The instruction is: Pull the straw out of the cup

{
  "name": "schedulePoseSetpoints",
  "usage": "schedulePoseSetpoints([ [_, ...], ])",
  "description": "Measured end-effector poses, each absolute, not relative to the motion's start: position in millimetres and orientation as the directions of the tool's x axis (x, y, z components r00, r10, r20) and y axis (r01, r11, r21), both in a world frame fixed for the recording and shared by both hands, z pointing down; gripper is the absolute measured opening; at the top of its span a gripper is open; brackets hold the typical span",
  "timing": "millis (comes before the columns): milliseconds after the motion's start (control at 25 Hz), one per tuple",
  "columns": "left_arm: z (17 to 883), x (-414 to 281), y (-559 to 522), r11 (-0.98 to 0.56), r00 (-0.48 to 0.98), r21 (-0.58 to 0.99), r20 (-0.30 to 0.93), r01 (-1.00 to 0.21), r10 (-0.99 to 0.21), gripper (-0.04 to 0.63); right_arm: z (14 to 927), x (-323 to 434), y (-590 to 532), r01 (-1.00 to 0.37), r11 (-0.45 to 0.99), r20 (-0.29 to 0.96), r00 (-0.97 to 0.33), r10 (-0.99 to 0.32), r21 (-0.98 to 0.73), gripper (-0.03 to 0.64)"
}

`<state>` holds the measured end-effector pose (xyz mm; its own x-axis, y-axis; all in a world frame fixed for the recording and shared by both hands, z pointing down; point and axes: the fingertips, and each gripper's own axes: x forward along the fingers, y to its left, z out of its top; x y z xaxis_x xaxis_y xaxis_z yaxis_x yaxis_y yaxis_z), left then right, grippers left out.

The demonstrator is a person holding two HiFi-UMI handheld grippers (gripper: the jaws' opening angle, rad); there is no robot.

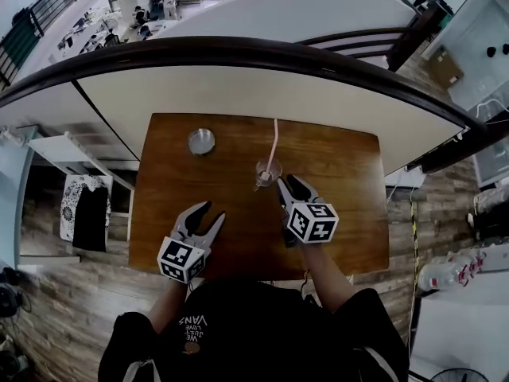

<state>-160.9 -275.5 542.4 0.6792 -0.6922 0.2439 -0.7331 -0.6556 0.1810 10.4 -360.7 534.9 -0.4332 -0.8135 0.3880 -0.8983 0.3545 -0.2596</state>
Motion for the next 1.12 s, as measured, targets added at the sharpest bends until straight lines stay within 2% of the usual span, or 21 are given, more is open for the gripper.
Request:
schedulePoseSetpoints([
  [800, 578.6, -158.9, -319.9, -0.776, 0.812, 0.254, 0.27, -0.578, -0.517, 0.152, 571.0, 4.2, -451.1, -0.955, 0.249, 0.504, -0.298, -0.811, -0.163, 0.109],
  [1120, 585.4, -166.0, -327.9, -0.784, 0.827, 0.272, 0.267, -0.558, -0.495, 0.152, 586.5, -2.1, -469.1, -0.96, 0.238, 0.55, -0.278, -0.787, -0.146, 0.109],
])
